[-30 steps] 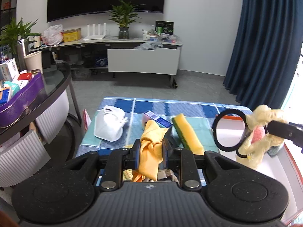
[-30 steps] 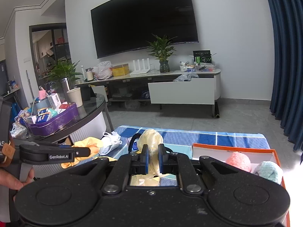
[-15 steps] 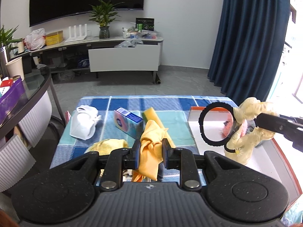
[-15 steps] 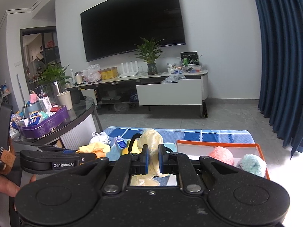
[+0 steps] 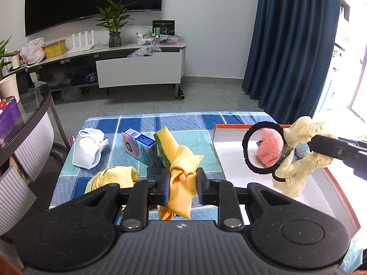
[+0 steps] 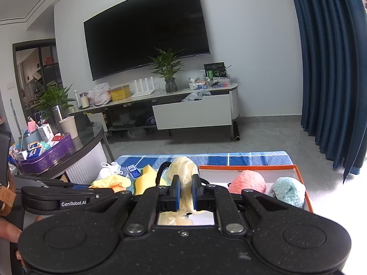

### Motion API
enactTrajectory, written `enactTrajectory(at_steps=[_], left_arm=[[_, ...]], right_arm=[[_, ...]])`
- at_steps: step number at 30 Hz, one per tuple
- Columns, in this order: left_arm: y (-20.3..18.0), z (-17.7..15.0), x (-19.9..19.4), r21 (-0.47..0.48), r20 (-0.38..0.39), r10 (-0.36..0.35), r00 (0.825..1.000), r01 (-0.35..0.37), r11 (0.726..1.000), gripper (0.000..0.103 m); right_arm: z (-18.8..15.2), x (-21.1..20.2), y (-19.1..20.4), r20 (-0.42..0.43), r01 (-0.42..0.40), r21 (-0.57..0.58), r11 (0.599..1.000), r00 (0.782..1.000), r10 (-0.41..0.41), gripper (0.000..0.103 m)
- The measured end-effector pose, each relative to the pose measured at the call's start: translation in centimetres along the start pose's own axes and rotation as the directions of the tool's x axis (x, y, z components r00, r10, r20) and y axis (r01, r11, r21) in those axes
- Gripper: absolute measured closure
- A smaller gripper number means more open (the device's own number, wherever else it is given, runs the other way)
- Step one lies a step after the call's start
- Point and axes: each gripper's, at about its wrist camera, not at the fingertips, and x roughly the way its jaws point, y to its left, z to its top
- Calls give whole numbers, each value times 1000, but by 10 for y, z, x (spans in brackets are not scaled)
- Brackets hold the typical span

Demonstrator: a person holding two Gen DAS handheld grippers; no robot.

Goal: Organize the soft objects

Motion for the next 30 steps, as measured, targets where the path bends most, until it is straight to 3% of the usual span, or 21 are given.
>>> enactTrajectory(at_steps=[30], left_arm=[[-35, 6, -2, 27, 3, -44, 999, 44, 999, 78]], right_arm=[[-3, -16, -16, 36, 59, 36, 998, 998, -61, 90]])
